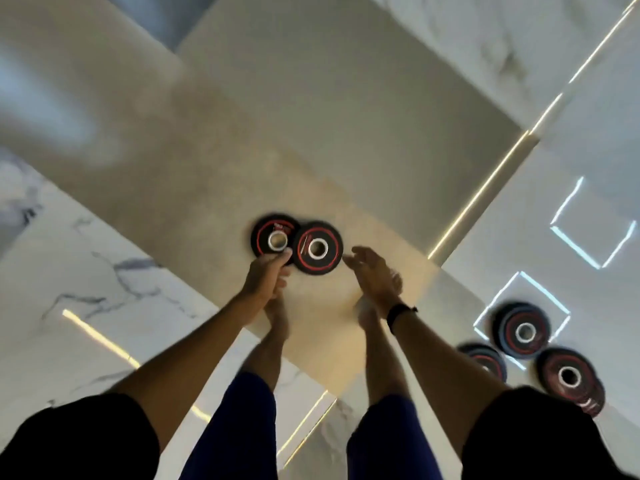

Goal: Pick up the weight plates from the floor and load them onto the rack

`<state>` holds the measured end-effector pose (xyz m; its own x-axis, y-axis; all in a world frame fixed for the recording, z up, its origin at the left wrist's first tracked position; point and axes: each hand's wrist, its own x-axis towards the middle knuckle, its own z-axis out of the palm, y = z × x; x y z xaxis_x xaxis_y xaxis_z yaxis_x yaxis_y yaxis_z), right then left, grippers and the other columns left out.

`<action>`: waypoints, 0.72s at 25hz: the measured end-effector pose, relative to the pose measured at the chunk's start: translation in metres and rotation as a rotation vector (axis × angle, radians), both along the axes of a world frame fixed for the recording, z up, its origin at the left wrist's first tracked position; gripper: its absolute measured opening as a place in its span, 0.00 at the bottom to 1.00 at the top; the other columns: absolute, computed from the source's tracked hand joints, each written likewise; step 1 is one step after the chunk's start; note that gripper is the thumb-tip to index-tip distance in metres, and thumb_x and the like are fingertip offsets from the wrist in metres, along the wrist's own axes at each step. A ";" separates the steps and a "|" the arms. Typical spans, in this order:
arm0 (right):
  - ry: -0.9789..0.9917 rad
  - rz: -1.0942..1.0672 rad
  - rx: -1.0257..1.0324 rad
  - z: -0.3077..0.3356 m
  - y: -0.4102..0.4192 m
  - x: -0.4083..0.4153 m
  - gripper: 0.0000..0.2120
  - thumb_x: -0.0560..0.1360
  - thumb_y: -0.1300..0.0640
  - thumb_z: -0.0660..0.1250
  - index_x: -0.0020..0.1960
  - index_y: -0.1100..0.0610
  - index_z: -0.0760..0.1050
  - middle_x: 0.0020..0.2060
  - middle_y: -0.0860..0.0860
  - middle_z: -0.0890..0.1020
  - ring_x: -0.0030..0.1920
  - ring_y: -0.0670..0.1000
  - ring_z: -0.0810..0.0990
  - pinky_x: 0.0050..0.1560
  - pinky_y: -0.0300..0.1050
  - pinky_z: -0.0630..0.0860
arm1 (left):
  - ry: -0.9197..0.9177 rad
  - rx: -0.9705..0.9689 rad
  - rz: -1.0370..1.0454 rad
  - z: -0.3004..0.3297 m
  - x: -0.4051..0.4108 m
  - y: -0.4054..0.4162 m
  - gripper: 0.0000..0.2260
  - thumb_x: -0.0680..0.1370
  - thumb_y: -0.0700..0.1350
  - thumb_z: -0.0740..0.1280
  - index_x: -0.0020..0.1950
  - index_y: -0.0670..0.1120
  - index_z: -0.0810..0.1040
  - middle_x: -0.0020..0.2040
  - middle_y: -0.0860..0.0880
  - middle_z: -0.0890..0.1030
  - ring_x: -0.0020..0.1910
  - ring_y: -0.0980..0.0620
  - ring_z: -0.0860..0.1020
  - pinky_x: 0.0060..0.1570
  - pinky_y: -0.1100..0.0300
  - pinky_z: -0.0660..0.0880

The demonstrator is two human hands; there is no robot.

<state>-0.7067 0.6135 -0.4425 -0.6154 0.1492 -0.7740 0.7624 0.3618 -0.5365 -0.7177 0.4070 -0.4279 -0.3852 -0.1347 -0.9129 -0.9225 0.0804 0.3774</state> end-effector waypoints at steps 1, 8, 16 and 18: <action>-0.024 0.041 -0.001 -0.041 0.001 -0.005 0.18 0.77 0.52 0.69 0.63 0.59 0.75 0.59 0.55 0.80 0.60 0.54 0.77 0.60 0.43 0.70 | -0.040 -0.019 0.010 -0.036 0.003 0.003 0.11 0.79 0.54 0.66 0.45 0.48 0.76 0.44 0.42 0.80 0.36 0.47 0.75 0.31 0.61 0.65; -0.146 0.368 -0.018 -0.276 0.023 -0.028 0.35 0.71 0.41 0.70 0.72 0.58 0.68 0.67 0.57 0.75 0.67 0.58 0.73 0.66 0.51 0.69 | -0.231 -0.115 0.016 -0.243 0.019 0.033 0.14 0.73 0.55 0.72 0.52 0.47 0.80 0.44 0.47 0.78 0.43 0.48 0.75 0.39 0.56 0.71; 0.001 0.353 0.023 -0.396 0.020 -0.068 0.37 0.68 0.41 0.71 0.69 0.58 0.65 0.62 0.58 0.75 0.64 0.59 0.73 0.65 0.56 0.70 | -0.274 -0.092 0.349 -0.378 0.007 0.044 0.32 0.68 0.51 0.77 0.68 0.45 0.70 0.62 0.46 0.79 0.59 0.43 0.78 0.56 0.44 0.78; -0.001 0.408 0.043 -0.405 0.019 -0.079 0.31 0.71 0.40 0.69 0.67 0.59 0.71 0.61 0.59 0.76 0.63 0.59 0.74 0.64 0.56 0.72 | -0.273 -0.077 0.441 -0.388 0.009 0.046 0.32 0.69 0.51 0.77 0.69 0.47 0.68 0.64 0.46 0.78 0.60 0.42 0.77 0.54 0.42 0.79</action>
